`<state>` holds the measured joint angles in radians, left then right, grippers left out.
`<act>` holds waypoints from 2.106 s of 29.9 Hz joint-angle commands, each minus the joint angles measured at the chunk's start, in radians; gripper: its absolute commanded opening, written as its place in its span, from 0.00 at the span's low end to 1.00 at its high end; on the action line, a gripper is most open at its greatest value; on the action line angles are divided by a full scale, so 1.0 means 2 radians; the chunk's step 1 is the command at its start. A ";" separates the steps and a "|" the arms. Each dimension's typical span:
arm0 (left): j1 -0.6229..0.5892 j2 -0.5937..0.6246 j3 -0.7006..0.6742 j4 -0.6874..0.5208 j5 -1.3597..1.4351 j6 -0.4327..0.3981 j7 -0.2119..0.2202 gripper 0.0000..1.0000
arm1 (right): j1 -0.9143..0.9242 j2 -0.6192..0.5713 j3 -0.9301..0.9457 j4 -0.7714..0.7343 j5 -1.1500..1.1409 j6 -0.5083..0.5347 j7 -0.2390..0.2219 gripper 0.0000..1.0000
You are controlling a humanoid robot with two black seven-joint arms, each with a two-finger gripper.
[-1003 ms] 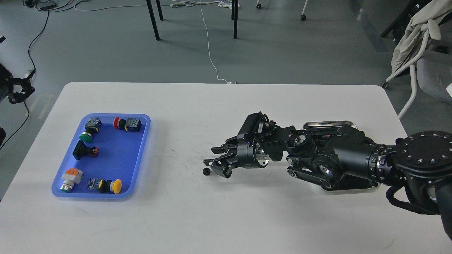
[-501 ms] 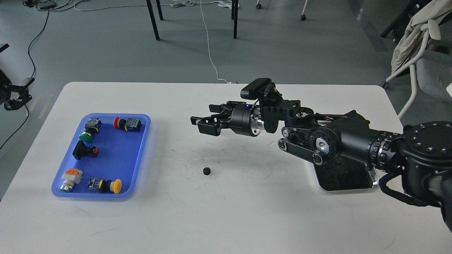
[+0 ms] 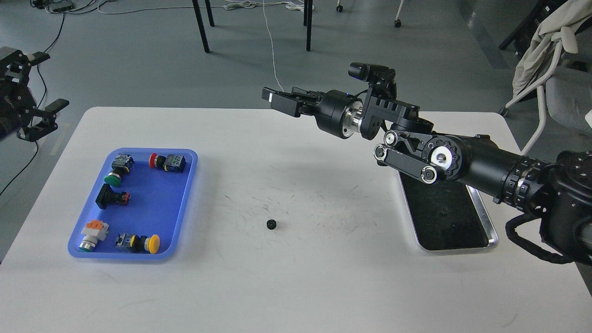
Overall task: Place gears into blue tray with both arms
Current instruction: 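Withdraw the right arm up and back from the table, then move the left gripper from the blue tray toward the black gear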
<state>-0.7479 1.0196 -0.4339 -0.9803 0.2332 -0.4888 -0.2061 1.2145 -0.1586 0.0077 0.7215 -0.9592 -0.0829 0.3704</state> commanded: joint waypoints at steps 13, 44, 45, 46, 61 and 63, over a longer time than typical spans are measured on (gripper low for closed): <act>0.000 0.050 0.002 -0.163 0.131 0.000 0.108 0.98 | -0.016 -0.124 0.027 0.032 0.211 -0.010 0.001 0.93; 0.001 0.014 0.041 -0.226 0.261 0.110 -0.105 0.99 | -0.159 -0.247 0.239 0.076 0.282 -0.034 0.003 0.94; 0.002 0.014 0.043 -0.232 0.278 0.119 -0.105 0.99 | -0.161 -0.250 0.240 0.076 0.282 -0.034 0.003 0.94; 0.002 0.014 0.044 -0.240 0.297 0.134 -0.105 0.99 | -0.162 -0.251 0.241 0.076 0.282 -0.035 0.003 0.94; -0.003 0.000 0.077 -0.260 0.369 0.189 -0.119 0.99 | -0.202 -0.264 0.244 0.076 0.373 -0.047 0.000 0.95; -0.003 -0.002 0.080 -0.268 0.376 0.191 -0.141 0.99 | -0.208 -0.269 0.245 0.080 0.374 -0.048 0.000 0.95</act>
<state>-0.7536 1.0199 -0.2758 -1.5026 0.9787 -0.1083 -0.4415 0.8165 -0.6863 0.4947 0.8718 -0.2150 -0.1727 0.3709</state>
